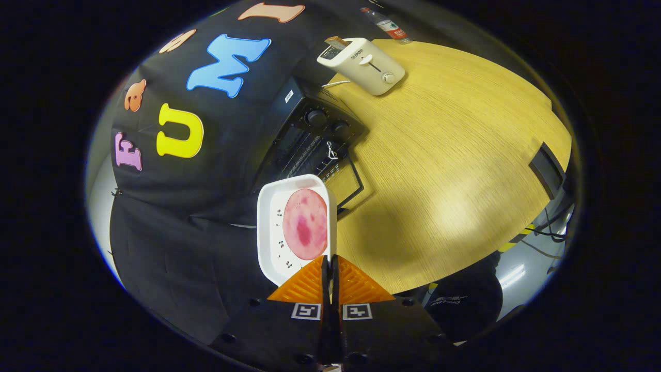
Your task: Open the toaster oven, put the food inside, and close the toaster oven door.
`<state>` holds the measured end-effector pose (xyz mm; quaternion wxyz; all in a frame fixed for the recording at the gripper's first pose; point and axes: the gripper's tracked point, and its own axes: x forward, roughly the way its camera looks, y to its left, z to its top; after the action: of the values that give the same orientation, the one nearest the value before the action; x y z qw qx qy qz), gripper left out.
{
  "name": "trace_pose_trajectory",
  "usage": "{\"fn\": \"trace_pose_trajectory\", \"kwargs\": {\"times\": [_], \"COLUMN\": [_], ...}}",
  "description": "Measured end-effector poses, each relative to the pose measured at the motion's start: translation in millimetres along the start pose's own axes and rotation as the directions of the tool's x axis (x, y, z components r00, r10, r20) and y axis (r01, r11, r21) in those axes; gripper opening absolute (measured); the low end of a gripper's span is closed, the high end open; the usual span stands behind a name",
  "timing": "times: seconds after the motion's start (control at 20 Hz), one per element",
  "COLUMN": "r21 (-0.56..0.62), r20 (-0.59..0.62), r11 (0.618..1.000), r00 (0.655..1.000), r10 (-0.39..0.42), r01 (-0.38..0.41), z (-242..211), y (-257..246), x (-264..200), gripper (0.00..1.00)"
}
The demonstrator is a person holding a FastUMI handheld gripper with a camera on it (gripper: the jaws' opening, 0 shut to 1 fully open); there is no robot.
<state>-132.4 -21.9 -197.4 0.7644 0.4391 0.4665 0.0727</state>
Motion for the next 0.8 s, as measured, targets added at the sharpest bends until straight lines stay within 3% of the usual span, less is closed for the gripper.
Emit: {"fn": "trace_pose_trajectory", "kwargs": {"times": [0.35,0.8], "r21": [-0.026,0.125], "r20": [-0.016,0.027], "r11": [0.999,0.991], "r00": [0.999,0.998], "r10": [-0.027,-0.051], "r01": [0.027,0.047], "z": [17,54], "y": [23,38], "x": [72,175], "gripper": [0.02,0.01]}}
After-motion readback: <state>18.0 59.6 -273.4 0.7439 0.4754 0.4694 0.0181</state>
